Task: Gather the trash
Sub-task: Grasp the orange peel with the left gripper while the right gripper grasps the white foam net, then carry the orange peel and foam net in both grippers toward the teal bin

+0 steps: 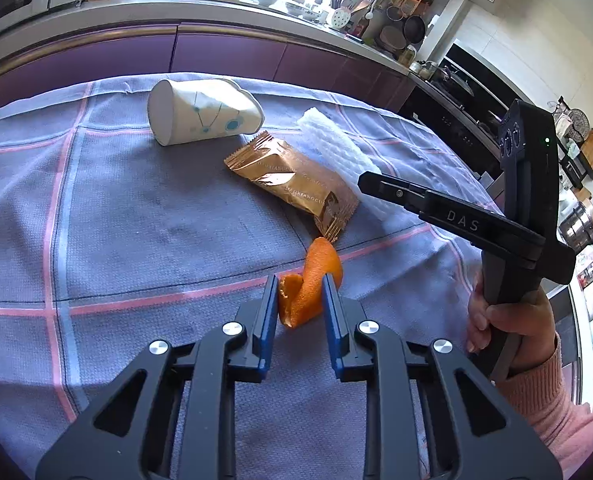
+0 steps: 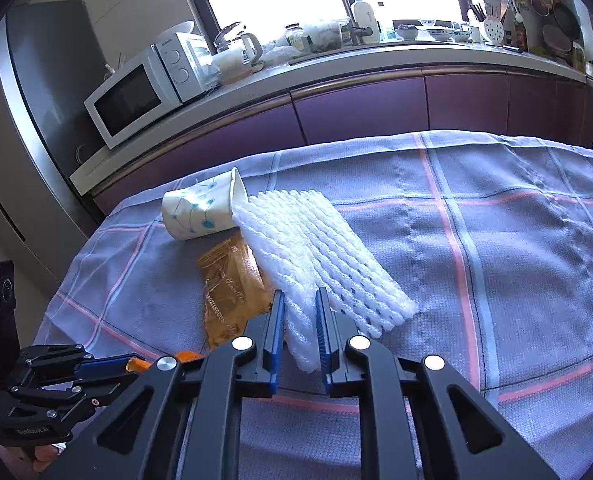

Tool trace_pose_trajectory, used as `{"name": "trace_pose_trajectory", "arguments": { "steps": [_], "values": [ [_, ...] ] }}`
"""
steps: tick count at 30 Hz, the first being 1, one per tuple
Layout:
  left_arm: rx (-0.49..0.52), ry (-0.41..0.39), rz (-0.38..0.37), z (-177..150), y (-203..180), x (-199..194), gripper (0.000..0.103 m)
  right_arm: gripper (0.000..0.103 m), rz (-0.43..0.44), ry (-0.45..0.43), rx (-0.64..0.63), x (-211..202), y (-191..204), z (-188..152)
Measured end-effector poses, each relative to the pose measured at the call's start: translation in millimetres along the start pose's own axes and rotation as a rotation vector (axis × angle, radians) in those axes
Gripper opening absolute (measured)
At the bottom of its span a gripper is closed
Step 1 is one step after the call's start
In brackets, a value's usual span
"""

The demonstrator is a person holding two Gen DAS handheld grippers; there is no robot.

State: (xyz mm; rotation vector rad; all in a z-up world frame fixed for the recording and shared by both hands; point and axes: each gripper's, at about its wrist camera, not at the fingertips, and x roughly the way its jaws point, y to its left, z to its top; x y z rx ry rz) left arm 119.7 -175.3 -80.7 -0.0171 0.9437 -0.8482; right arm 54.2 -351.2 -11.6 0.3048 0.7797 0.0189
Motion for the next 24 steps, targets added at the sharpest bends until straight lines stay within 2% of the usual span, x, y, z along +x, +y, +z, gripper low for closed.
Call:
{"name": "trace_pose_trajectory", "arguments": {
  "steps": [2, 4, 12, 24],
  "values": [
    [0.014, -0.011, 0.007, -2.3, -0.6, -5.1, 0.02, 0.014, 0.012, -0.016, 0.002, -4.8, 3.6, -0.1],
    [0.019, -0.021, 0.011, -4.2, -0.8, -10.9, 0.01, 0.014, 0.026, -0.031, 0.003, -10.2, 7.4, -0.3],
    [0.027, -0.059, 0.028, -12.0, 6.9, -33.7, 0.01, 0.014, 0.088, -0.067, -0.013, -24.4, 28.1, -3.4],
    [-0.002, -0.134, 0.091, -29.8, 33.2, -80.4, 0.009, 0.014, 0.191, -0.069, -0.05, -29.8, 67.7, -11.7]
  ]
}}
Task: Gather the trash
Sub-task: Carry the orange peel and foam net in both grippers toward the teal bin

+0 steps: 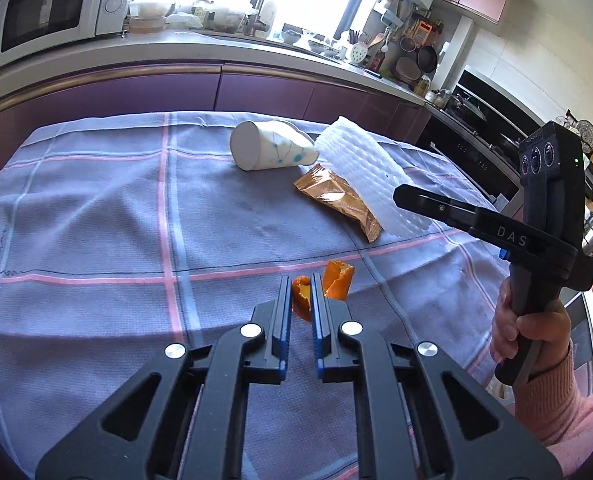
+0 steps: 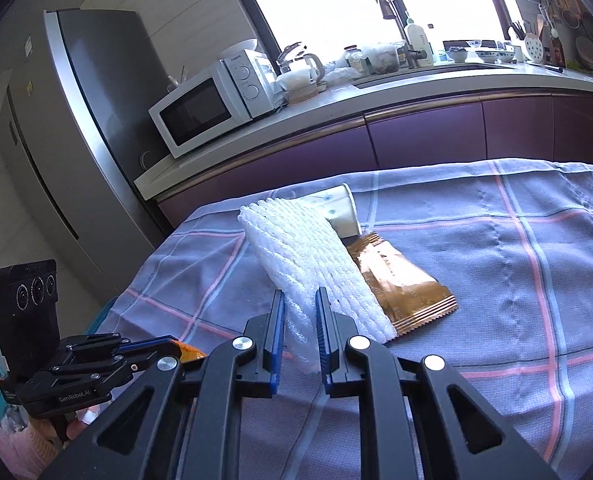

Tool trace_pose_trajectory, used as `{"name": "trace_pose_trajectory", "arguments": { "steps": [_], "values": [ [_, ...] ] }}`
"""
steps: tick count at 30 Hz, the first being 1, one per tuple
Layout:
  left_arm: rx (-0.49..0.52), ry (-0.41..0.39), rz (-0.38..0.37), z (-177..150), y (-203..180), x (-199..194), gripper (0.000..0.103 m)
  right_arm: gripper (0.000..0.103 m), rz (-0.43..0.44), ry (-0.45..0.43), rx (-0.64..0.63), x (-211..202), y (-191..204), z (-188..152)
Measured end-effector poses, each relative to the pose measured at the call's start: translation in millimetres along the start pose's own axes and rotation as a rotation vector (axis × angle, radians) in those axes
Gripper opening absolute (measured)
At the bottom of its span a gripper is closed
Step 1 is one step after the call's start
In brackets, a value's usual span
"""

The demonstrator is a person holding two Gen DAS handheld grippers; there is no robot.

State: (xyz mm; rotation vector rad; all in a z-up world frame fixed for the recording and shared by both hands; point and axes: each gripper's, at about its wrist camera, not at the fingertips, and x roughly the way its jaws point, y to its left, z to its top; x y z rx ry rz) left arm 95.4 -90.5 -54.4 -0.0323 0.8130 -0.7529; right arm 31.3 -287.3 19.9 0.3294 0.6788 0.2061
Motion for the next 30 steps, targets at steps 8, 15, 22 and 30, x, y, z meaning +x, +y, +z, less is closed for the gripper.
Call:
{"name": "trace_pose_trajectory", "arguments": {
  "steps": [8, 15, 22, 30],
  "values": [
    [-0.022, -0.049, 0.061, -6.7, 24.2, -38.3, 0.009, 0.014, 0.078, 0.013, -0.036, 10.1, 31.7, -4.3],
    [-0.059, -0.084, 0.106, -11.0, 43.2, -66.2, 0.009, 0.014, 0.14, 0.034, -0.062, 22.0, 57.8, -7.4],
    [-0.083, -0.113, 0.146, -14.9, 55.7, -89.0, 0.009, 0.014, 0.194, 0.061, -0.084, 35.8, 82.6, -8.6],
    [-0.123, -0.142, 0.182, -22.5, 75.5, -115.1, 0.009, 0.014, 0.252, 0.093, -0.109, 51.2, 109.7, -8.2]
  ]
}}
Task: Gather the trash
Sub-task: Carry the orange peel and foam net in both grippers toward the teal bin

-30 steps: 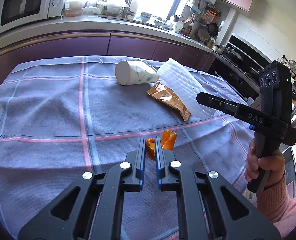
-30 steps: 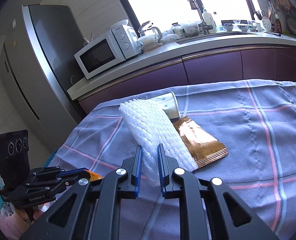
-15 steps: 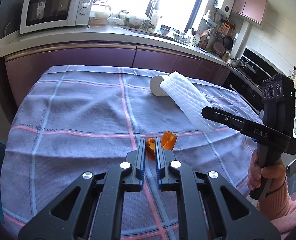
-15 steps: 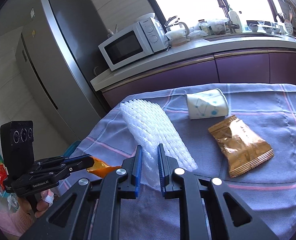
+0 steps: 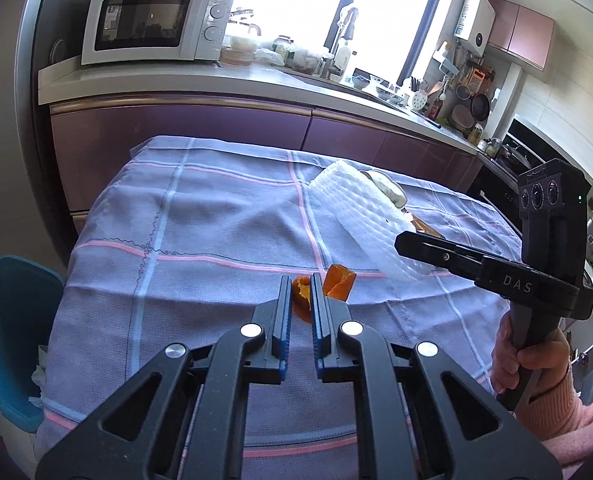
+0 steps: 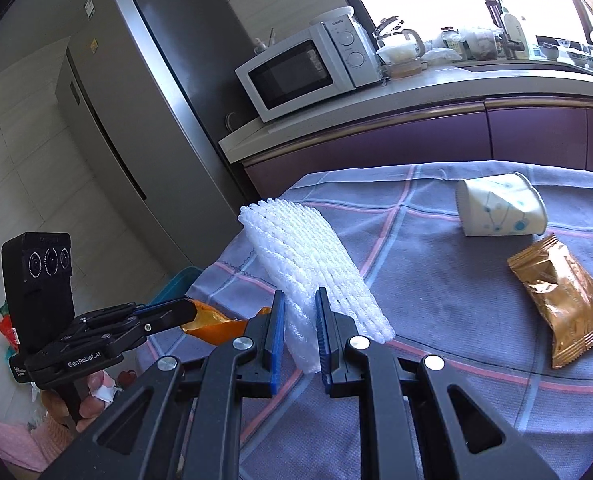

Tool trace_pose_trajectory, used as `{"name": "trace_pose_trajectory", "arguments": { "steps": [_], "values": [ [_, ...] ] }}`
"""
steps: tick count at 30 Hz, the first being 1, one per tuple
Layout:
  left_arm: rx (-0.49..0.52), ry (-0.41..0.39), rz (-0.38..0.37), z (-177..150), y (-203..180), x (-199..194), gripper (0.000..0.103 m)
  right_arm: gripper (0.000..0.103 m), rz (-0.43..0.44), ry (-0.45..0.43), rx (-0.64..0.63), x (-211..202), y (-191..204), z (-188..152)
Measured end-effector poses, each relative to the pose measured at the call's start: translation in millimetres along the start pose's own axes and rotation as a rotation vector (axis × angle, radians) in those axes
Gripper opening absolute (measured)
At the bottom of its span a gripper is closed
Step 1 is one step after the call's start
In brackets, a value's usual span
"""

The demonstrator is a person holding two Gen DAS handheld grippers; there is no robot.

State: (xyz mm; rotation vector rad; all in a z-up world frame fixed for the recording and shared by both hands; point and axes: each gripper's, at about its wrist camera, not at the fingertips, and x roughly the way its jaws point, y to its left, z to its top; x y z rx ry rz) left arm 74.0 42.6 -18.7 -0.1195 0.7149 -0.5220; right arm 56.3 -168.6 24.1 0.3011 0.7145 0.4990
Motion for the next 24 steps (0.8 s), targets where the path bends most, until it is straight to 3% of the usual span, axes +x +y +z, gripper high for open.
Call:
{"name": "trace_pose_trajectory", "arguments": {
  "steps": [24],
  "values": [
    [-0.122, -0.095, 0.151, -7.3, 69.6, -68.2, 0.009, 0.014, 0.141, 0.113, -0.098, 58.6, 68.0, 6.8]
  ]
}}
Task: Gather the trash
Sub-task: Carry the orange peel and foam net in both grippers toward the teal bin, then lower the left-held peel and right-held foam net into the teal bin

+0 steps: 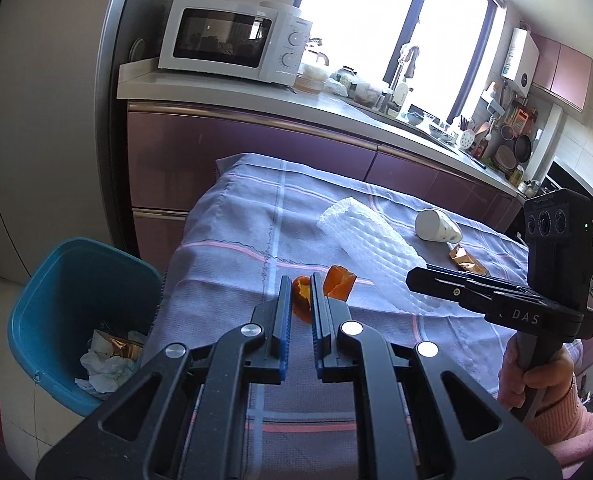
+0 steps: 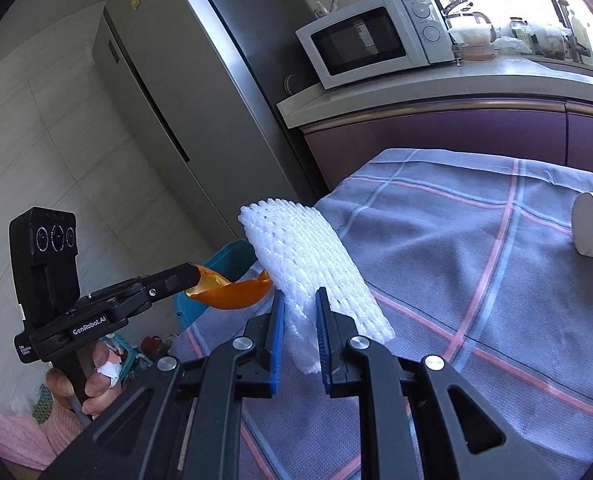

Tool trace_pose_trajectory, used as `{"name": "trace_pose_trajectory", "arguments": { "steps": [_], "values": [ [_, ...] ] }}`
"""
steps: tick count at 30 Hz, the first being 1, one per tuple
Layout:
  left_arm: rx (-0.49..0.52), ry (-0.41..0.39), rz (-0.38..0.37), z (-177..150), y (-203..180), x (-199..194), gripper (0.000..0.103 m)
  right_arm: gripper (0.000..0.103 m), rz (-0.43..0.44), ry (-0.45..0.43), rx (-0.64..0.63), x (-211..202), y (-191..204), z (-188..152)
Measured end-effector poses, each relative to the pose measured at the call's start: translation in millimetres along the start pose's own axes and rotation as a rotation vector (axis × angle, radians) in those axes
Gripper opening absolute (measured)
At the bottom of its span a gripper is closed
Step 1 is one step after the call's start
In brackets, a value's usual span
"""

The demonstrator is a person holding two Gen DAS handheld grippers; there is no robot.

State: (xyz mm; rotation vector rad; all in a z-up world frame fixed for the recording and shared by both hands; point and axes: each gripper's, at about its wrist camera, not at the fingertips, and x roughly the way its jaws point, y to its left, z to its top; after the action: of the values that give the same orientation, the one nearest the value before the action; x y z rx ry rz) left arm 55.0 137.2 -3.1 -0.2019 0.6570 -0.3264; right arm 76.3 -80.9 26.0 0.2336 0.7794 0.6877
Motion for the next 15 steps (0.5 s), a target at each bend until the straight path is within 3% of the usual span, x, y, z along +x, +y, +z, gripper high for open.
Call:
{"name": "trace_pose_trajectory", "arguments": {
  "steps": [15],
  "values": [
    [-0.095, -0.035, 0.108, -10.0, 57.3, -31.6, 0.009, 0.014, 0.073, 0.068, -0.095, 35.4, 44.4, 9.6]
  ]
}}
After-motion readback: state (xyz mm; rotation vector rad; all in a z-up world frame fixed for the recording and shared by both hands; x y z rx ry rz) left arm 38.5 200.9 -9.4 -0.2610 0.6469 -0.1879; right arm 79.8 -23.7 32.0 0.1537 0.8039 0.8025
